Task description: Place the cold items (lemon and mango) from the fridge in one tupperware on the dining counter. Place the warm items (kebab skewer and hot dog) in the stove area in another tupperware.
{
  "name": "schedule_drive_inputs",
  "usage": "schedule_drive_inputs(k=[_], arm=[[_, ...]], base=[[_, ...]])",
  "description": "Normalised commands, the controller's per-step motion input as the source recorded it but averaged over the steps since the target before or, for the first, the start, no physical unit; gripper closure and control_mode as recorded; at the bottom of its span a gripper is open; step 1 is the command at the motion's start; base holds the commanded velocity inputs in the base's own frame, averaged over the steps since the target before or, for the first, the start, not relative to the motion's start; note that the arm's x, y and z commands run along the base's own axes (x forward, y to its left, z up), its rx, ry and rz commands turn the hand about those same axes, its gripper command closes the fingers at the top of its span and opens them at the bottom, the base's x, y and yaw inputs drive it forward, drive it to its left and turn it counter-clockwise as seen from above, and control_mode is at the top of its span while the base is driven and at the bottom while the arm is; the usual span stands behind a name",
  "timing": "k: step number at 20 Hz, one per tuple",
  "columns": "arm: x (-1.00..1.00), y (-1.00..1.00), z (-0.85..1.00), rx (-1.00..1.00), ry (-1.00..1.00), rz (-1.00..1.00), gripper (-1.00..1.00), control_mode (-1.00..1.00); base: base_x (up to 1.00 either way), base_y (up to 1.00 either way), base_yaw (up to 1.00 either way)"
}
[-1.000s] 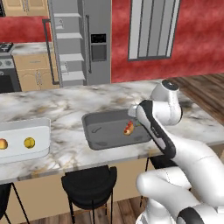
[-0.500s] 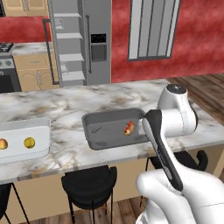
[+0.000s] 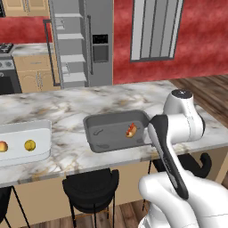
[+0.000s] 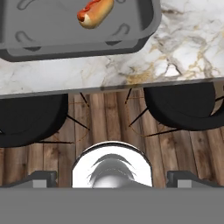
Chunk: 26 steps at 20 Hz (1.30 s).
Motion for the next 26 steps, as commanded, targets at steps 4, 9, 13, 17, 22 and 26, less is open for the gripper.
schedule_drive_inputs(k=[4, 9, 13, 17, 22, 26], arm=[[-0.04, 0.00, 0.00, 0.00, 0.01, 0.00, -1.00, -1.00], [-0.21, 0.00, 0.00, 0.00, 0.00, 0.00, -1.00, 1.00], [0.00, 0.00, 0.00, 0.00, 0.00, 0.00, -1.00, 1.00], [0.00, 0.00, 0.00, 0.00, 0.00, 0.00, -1.00, 1.00], [0.00, 0.00, 0.00, 0.00, 0.00, 0.00, -1.00, 1.00], [0.00, 0.00, 0.00, 0.00, 0.00, 0.00, -1.00, 1.00]], base=[[0.00, 0.00, 0.00], [-0.13, 0.00, 0.00], [-0.92, 0.00, 0.00], [-1.00, 0.40, 0.01], [-0.56, 0.97, 0.06], [-0.13, 1.00, 0.13]])
